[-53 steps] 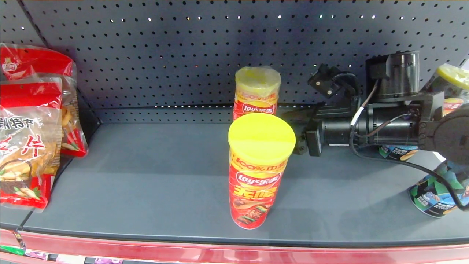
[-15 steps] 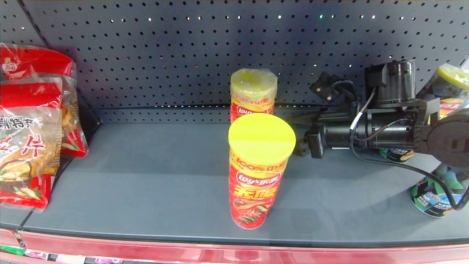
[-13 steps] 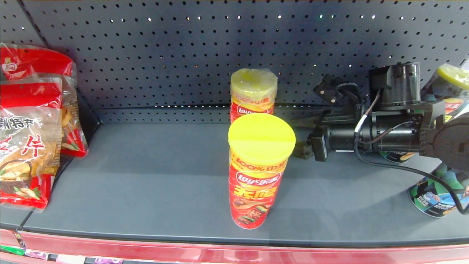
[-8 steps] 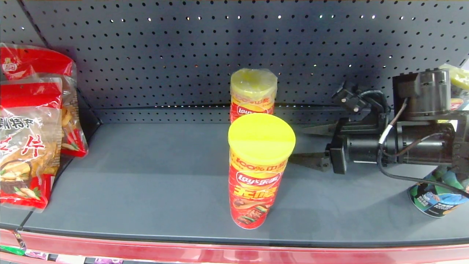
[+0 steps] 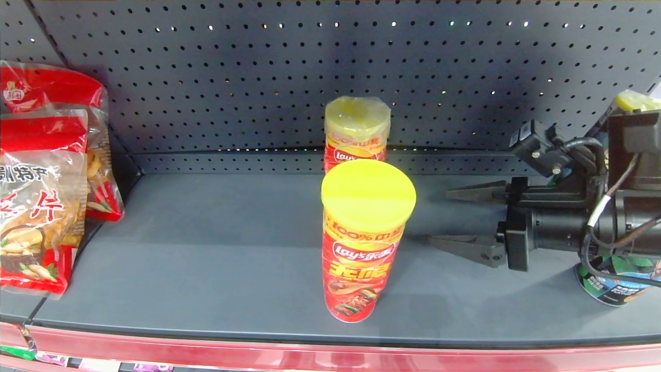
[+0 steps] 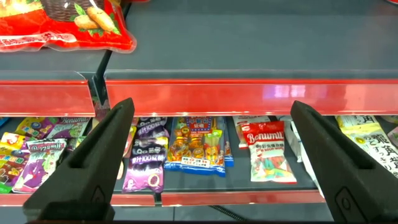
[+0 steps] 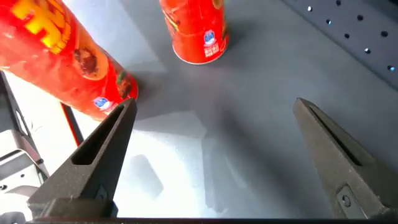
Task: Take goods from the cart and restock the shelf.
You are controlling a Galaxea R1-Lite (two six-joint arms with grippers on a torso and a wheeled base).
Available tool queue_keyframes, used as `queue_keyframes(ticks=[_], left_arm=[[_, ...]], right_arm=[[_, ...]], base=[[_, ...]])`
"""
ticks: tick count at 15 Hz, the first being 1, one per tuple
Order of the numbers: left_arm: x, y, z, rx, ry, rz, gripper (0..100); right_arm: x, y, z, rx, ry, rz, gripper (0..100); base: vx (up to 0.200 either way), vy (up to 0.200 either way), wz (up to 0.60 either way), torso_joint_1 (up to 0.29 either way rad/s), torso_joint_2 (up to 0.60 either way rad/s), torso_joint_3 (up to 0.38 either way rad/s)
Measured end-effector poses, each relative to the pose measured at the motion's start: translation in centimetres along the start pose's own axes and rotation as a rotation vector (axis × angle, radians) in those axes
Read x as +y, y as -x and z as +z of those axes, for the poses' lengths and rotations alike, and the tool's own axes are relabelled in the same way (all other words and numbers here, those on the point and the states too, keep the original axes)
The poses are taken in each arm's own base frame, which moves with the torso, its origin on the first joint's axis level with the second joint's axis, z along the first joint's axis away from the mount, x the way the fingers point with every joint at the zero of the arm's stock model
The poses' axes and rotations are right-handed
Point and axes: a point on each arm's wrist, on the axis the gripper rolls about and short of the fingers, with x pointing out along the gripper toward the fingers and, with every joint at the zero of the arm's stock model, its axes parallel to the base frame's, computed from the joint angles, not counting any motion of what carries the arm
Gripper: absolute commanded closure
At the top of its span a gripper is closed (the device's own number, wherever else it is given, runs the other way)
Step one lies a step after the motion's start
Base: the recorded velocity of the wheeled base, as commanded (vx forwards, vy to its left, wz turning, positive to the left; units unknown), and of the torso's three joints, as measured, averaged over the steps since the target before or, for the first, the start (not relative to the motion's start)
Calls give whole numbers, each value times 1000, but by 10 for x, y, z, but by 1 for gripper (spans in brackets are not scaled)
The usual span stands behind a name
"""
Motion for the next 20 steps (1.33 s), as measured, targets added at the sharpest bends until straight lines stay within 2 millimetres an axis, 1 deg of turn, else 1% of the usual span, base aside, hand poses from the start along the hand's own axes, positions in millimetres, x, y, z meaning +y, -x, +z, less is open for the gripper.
queue_keyframes(ticks=[6, 10, 20], left_arm=[[0, 0, 0, 0, 0, 0, 0], [0, 0, 0, 0, 0, 0, 0], [0, 0, 0, 0, 0, 1, 0]], right_arm=[[11, -6, 7, -16, 21, 45, 0], [14, -10, 13, -27, 30, 64, 0], [24, -17, 15, -24, 39, 105, 0]], base=[[0, 0, 0, 0, 0, 0], [0, 0, 0, 0, 0, 0], [0, 0, 0, 0, 0, 0]])
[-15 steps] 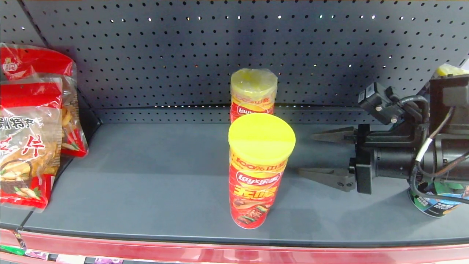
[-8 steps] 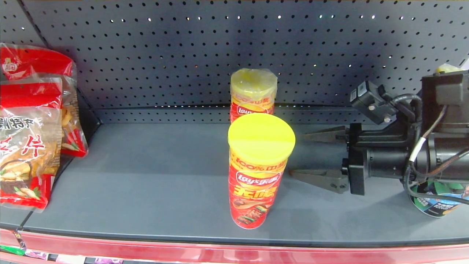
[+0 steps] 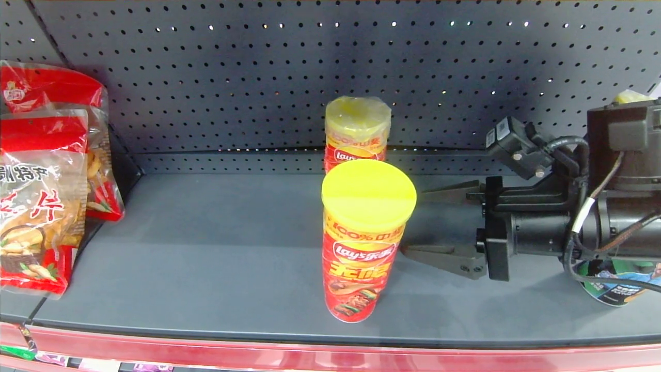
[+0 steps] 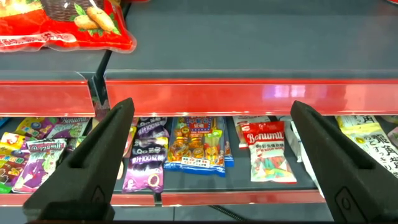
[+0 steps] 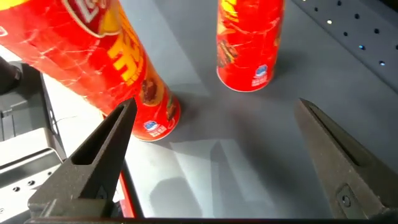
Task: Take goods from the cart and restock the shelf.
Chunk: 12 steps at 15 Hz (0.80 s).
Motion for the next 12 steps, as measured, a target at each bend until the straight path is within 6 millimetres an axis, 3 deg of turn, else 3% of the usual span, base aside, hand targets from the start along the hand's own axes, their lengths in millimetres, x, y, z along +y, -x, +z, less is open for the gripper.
queue_keyframes(ticks=[12], left_arm=[[0, 0, 0, 0, 0, 0, 0]], right_arm=[[8, -8, 4, 3, -15, 16, 0]], base=[[0, 0, 0, 0, 0, 0]])
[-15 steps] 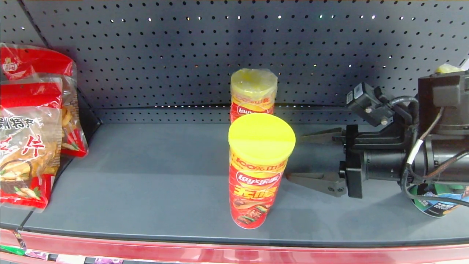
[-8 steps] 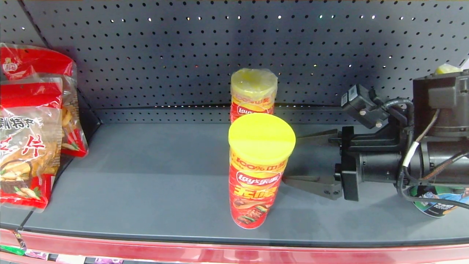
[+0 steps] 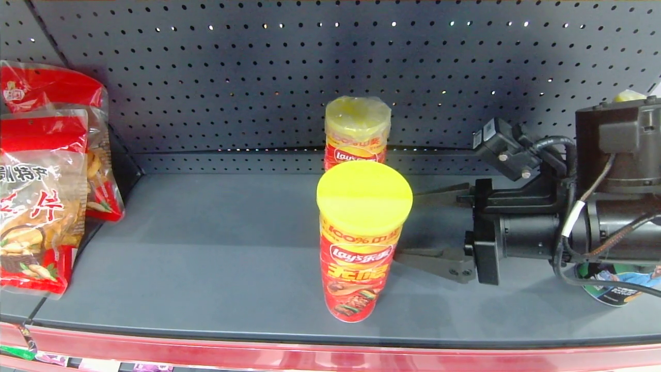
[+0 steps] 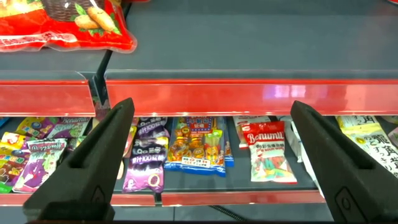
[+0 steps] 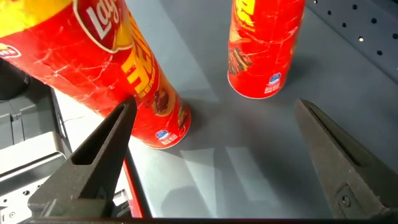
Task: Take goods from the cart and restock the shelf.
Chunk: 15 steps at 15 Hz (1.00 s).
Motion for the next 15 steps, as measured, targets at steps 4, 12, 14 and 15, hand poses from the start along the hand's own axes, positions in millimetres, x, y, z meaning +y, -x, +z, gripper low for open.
queue_keyframes(ticks=[4, 12, 14, 15], left_arm=[[0, 0, 0, 0, 0, 0, 0], [0, 0, 0, 0, 0, 0, 0], [0, 0, 0, 0, 0, -1, 0], [0, 0, 0, 0, 0, 0, 0]], right_arm=[[2, -1, 0, 4, 1, 0, 0], [5, 4, -2, 2, 2, -3, 0], [6, 5, -4, 10, -1, -1, 0], [6, 6, -6, 14, -3, -1, 0]], base=[[0, 0, 0, 0, 0, 0], [0, 0, 0, 0, 0, 0], [0, 0, 0, 0, 0, 0], [0, 0, 0, 0, 0, 0]])
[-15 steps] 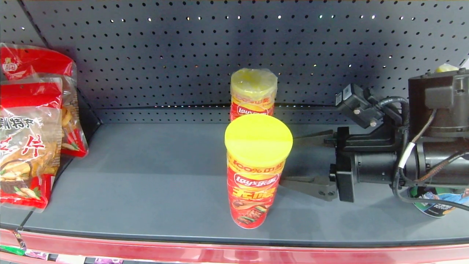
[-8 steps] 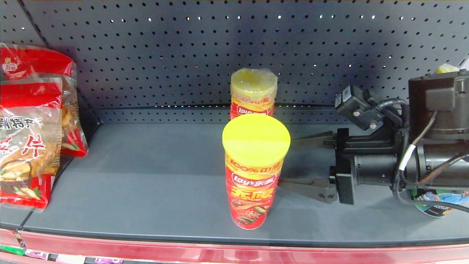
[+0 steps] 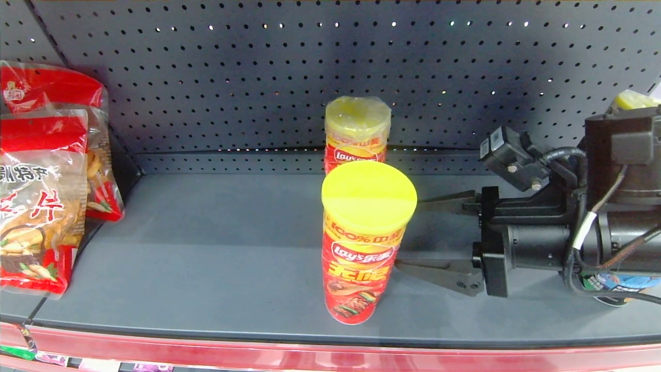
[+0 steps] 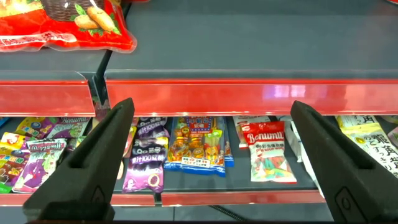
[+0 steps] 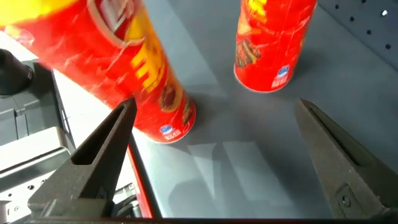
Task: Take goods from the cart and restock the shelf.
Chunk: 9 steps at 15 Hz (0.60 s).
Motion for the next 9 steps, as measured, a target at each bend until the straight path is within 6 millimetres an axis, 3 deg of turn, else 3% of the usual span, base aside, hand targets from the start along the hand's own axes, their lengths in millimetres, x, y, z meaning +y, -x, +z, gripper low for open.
queue_keyframes(ticks=[5, 9], left_arm=[[0, 0, 0, 0, 0, 0, 0], [0, 0, 0, 0, 0, 0, 0]], right_arm=[[-6, 18, -5, -8, -14, -56, 0], [-3, 49, -1, -67, -7, -120, 0]], base=[[0, 0, 0, 0, 0, 0], [0, 0, 0, 0, 0, 0]])
